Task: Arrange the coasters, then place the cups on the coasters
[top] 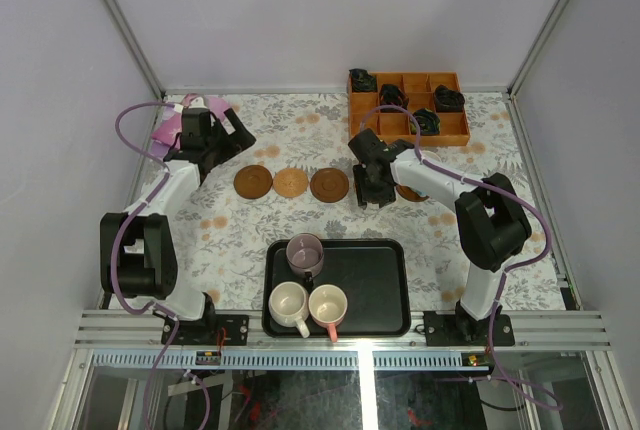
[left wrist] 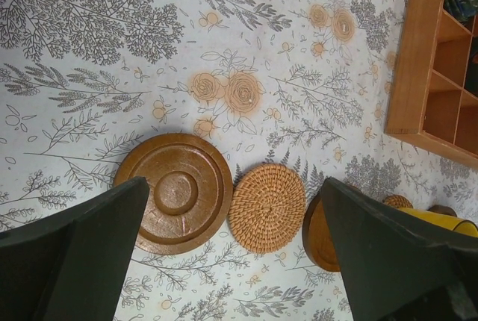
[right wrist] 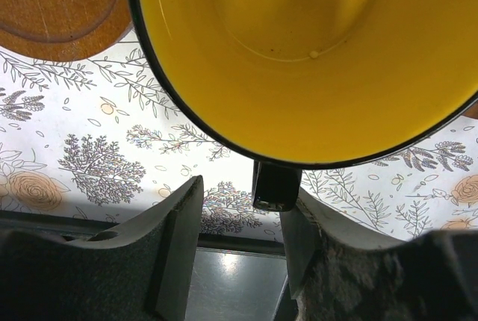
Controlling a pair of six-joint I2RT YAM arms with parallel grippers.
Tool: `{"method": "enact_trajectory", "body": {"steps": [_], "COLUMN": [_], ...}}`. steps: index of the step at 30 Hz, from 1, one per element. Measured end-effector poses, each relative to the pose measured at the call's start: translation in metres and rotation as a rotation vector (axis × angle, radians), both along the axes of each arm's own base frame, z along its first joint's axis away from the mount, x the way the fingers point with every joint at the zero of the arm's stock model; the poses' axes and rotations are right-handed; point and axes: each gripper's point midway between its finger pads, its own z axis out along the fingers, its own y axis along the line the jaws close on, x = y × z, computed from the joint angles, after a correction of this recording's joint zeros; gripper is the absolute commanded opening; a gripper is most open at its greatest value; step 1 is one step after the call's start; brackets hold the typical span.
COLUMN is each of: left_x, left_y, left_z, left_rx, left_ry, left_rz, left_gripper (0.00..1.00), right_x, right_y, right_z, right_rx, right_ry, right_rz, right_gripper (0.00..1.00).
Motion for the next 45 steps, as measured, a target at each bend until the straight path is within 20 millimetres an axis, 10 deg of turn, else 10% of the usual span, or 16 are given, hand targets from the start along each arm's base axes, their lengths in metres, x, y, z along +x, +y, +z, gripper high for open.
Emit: {"method": "enact_trajectory", "body": {"steps": [8, 19, 30, 45], "left_x": [-0.003, -0.023, -0.068, -0.129], "left_y": [0.0, -0.003, -0.017, -0.05], "left_z": [-0.001, 0.007, -0.019, -0.004], "left_rx": [0.0, 0.004, -0.007, 0.03], "left_ry": [0.003, 0.002, 0.105, 0.04], "left_rz": [-0.001, -0.032, -0.084, -0.222], "left_gripper": [1.0, 1.0, 1.0, 1.0], "right_x": [-0.002, -0.027, -0.074, -0.124], "right_y": [0.002, -0.005, 0.018, 0.089], "right_z": [0.0, 0.032, 0.065, 0.076], "right_rx": [-0.001, -0.013, 0.024, 0.172], "right_ry": [0.001, -0.022, -0.005, -0.013], "right_rz": [0.009, 0.038, 0.203, 0.4], "right_gripper": [0.57, 1.0, 0.99, 0.99]}}
